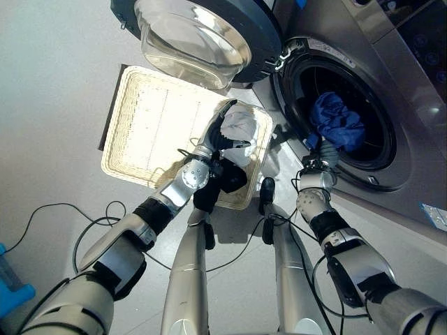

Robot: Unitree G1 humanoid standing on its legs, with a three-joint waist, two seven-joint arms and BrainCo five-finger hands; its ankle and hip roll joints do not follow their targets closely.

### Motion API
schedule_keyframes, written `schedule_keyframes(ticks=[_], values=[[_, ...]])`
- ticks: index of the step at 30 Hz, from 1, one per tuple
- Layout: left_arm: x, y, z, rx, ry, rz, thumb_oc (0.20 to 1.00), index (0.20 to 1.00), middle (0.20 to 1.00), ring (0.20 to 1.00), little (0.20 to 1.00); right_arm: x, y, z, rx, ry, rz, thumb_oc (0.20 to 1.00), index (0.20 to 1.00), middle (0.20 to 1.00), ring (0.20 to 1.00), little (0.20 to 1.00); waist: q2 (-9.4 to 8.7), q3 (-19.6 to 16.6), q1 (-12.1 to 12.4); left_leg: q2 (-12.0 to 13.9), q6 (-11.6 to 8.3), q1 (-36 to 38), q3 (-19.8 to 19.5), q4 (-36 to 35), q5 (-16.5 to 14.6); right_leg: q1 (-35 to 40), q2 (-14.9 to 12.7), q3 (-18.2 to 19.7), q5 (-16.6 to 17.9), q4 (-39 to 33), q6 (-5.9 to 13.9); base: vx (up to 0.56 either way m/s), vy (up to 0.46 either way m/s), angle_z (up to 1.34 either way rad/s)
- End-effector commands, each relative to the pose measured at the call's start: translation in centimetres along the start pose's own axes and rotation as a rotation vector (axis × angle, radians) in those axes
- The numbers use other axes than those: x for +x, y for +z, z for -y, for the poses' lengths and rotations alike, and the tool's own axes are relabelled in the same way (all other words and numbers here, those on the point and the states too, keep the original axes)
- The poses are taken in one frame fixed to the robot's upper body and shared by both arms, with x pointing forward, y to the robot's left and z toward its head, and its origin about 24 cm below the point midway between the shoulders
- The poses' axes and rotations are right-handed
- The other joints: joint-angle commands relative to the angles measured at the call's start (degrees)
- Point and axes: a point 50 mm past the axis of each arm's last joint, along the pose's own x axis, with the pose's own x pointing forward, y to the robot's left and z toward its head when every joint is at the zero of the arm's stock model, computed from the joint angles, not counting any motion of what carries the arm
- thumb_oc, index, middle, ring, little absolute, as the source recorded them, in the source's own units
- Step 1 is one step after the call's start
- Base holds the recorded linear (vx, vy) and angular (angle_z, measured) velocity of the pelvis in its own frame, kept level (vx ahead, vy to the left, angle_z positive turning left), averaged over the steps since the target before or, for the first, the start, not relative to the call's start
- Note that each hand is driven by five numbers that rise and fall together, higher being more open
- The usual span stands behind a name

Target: Put the clothes into the washing machine.

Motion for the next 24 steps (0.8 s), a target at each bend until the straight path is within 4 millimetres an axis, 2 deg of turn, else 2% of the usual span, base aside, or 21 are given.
schedule_keyframes(ticks=[1,4,8,11,13,14,15,16,17,18,20,21,23,24], values=[[0.6,2.5,0.2,-0.162,0.075,0.123,1.0,1.0,1.0,1.0,1.0,1.7,4.1,-1.3,0.105,0.041,0.174,0.2,0.2,0.2,0.2,0.2,4.55,-1.5,-0.24,-5.35,2.94,0.98,2.6,-1.94,-1.49,1.89,3.14,-5.08,0.74,-1.35,0.58,0.0,0.0,0.0],[0.2,2.4,-0.5,-0.223,0.124,0.137,1.0,1.0,1.0,1.0,1.0,2.6,5.7,-1.3,0.218,0.0,0.221,0.2,0.2,0.2,0.2,0.2,4.93,-1.5,0.65,-5.63,2.95,0.85,2.07,-1.85,-1.48,1.83,2.7,-5.65,0.84,-1.22,0.65,0.0,-0.006,0.01],[0.0,2.3,-0.8,-0.238,0.149,0.143,1.0,1.0,1.0,1.0,1.0,2.9,6.3,-1.1,0.26,-0.012,0.233,0.2,0.2,0.2,0.2,0.2,5.02,-1.5,0.9,-5.71,2.97,0.84,1.89,-1.79,-1.53,1.88,2.59,-5.88,0.84,-1.18,0.67,0.0,-0.008,0.02],[-0.9,2.2,-2.3,-0.281,0.264,0.182,1.0,1.0,1.0,1.0,1.0,4.1,8.8,-1.5,0.318,-0.026,0.273,0.2,0.2,0.2,0.2,0.2,5.38,-1.5,2.19,-5.94,3.0,0.8,1.34,-2.16,-1.4,1.95,2.18,-6.58,0.95,-1.36,0.69,0.0,-0.024,0.05],[-1.0,2.2,-2.4,-0.281,0.27,0.185,1.0,1.0,1.0,1.0,1.0,4.2,9.0,-1.5,0.318,-0.026,0.277,0.2,0.2,0.2,0.2,0.2,5.44,-1.5,2.29,-5.96,3.01,0.79,1.25,-2.13,-1.43,1.96,2.12,-6.68,0.89,-1.3,0.69,0.01,-0.032,0.12],[-1.5,2.0,-3.4,-0.277,0.295,0.192,1.0,1.0,1.0,1.0,1.0,4.7,10.5,-1.7,0.264,-0.024,0.298,0.2,0.2,0.2,0.2,0.2,5.58,-1.5,2.91,-6.02,3.07,0.65,0.78,-1.88,-1.58,1.86,1.79,-7.09,0.7,-0.8,0.68,0.01,-0.047,0.19],[-1.5,2.0,-3.4,-0.276,0.296,0.191,1.0,1.0,1.0,1.0,1.0,4.7,10.6,-1.8,0.258,-0.026,0.301,0.2,0.2,0.2,0.2,0.2,5.58,-1.5,2.95,-6.02,3.07,0.62,0.74,-1.84,-1.59,1.84,1.76,-7.12,0.7,-0.75,0.68,0.01,-0.079,0.12],[-1.7,2.0,-4.1,-0.273,0.299,0.194,1.0,1.0,1.0,1.0,1.0,5.1,11.9,-2.4,0.213,-0.019,0.327,0.2,0.2,0.2,0.2,0.2,5.52,-1.5,3.38,-6.02,3.13,0.29,0.42,-1.72,-1.52,1.46,1.67,-7.34,0.71,-0.31,0.66,0.0,-0.04,0.07],[-1.7,2.0,-4.1,-0.273,0.299,0.194,1.0,1.0,1.0,1.0,1.0,5.1,11.9,-2.4,0.213,-0.019,0.327,0.2,0.2,0.2,0.2,0.2,5.52,-1.5,3.38,-6.02,3.13,0.29,0.42,-1.72,-1.52,1.46,1.67,-7.34,0.71,-0.31,0.66,0.01,-0.07,0.06],[-1.9,1.8,-4.5,-0.282,0.292,0.193,1.0,1.0,1.0,1.0,1.0,5.4,13.2,-2.7,0.17,-0.009,0.347,0.2,0.2,0.2,0.2,0.2,5.4,-1.5,3.67,-6.0,3.15,0.25,0.28,-1.75,-1.47,1.52,1.52,-7.63,0.77,-0.37,0.71,0.0,-0.034,0.06],[-1.9,1.9,-4.5,-0.282,0.292,0.193,1.0,1.0,1.0,1.0,1.0,5.4,13.2,-2.7,0.17,-0.009,0.347,0.2,0.2,0.2,0.2,0.2,5.41,-1.5,3.66,-6.0,3.15,0.25,0.27,-1.75,-1.47,1.52,1.53,-7.64,0.78,-0.39,0.71,0.0,-0.034,0.08],[-2.2,1.9,-4.8,-0.285,0.279,0.203,1.0,1.0,1.0,1.0,1.0,5.6,14.4,-3.2,0.113,0.014,0.37,0.2,0.2,0.2,0.2,0.2,5.22,-1.5,3.9,-5.85,3.17,0.16,0.28,-1.8,-1.41,1.5,1.42,-7.78,0.91,-0.5,0.78,0.0,-0.052,0.07],[-2.2,2.1,-4.8,-0.283,0.271,0.212,1.0,1.0,1.0,1.0,1.0,5.7,14.8,-3.6,0.092,0.029,0.372,0.2,0.2,0.2,0.2,0.2,5.14,-1.5,3.94,-5.78,3.2,0.07,0.27,-1.79,-1.43,1.38,1.48,-7.75,0.96,-0.42,0.79,0.0,-0.039,0.06],[-2.2,2.2,-4.8,-0.28,0.268,0.218,1.0,1.0,1.0,1.0,1.0,5.8,14.9,-3.8,0.066,0.036,0.367,0.47,0.47,0.47,0.47,0.47,5.1,-1.5,3.96,-5.74,3.22,0.03,0.27,-1.8,-1.44,1.32,1.48,-7.72,0.97,-0.38,0.82,0.0,0.0,0.0]])
